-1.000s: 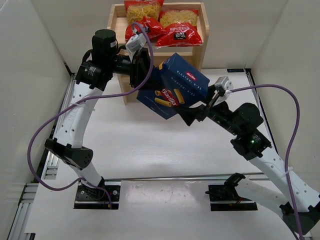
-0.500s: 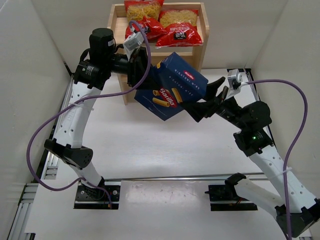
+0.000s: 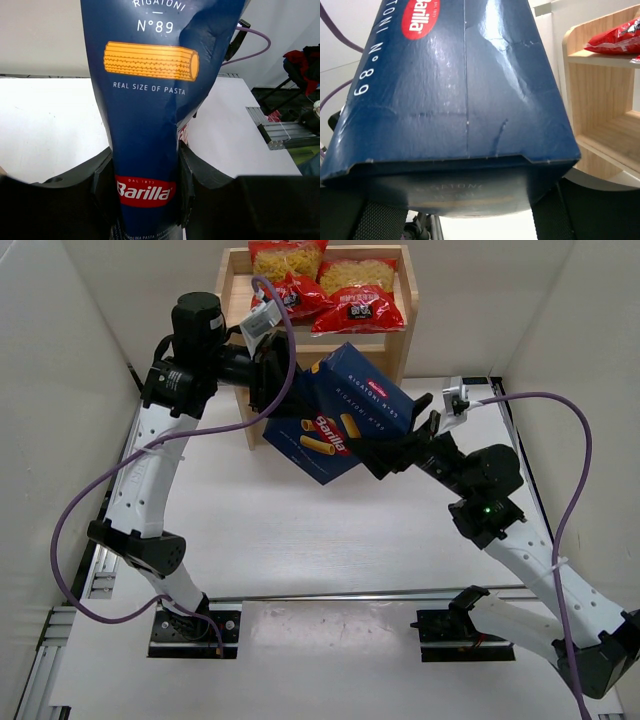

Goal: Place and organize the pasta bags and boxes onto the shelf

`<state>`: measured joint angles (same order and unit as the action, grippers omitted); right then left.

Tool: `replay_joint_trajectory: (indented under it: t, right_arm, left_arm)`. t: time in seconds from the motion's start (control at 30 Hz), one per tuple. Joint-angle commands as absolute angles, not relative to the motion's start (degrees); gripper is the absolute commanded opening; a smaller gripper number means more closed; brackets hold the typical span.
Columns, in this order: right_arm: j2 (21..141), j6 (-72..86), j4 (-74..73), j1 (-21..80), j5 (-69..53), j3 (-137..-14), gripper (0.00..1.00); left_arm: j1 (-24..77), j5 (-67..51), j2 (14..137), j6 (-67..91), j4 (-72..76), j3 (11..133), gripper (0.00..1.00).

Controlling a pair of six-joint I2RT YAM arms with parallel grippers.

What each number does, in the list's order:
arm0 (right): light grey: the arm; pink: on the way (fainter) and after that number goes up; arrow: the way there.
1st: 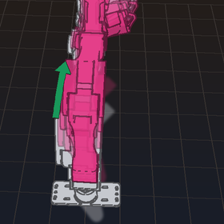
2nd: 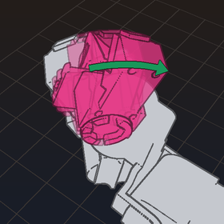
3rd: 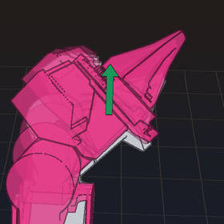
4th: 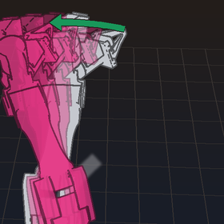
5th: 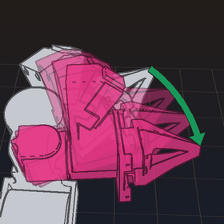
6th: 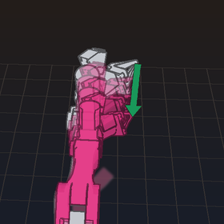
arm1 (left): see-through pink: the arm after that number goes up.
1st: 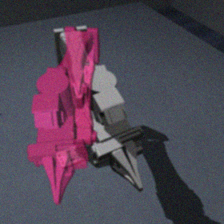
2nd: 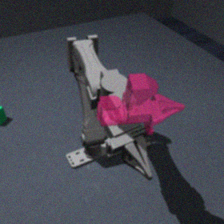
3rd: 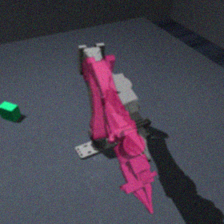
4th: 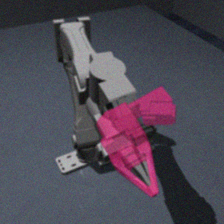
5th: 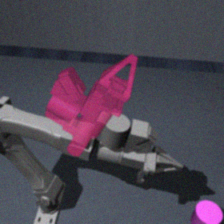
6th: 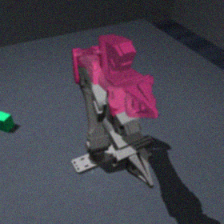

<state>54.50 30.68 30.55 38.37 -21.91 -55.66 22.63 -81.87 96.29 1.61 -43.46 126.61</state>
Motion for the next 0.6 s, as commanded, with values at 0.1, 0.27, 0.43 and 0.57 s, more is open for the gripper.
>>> replay_joint_trajectory:
  t: [0.1, 0.27, 0.43, 0.57]
  right_arm:
    - [56.1, 36.1, 24.1, 40.2, -19.3, -58.0, 0.38]
    - [57.7, 45.7, 23.5, 40.2, -16.3, -56.0, 0.27]
    - [59.1, 55.6, 25.7, 40.2, -13.3, -54.0, 0.15]
    - [59.7, 55.6, 25.1, 40.2, -13.3, -54.0, 0.06]
  left_arm:
    - [24.9, -86.2, 95.3, 0.0, -39.1, 128.1, 0.2]
    - [22.0, -77.9, 95.3, 0.0, -39.1, 125.3, 0.45]
    - [20.9, -74.5, 95.3, 0.0, -39.1, 120.9, 0.56]
    - [20.4, -73.8, 95.3, 0.0, -39.1, 118.0, 0.59]
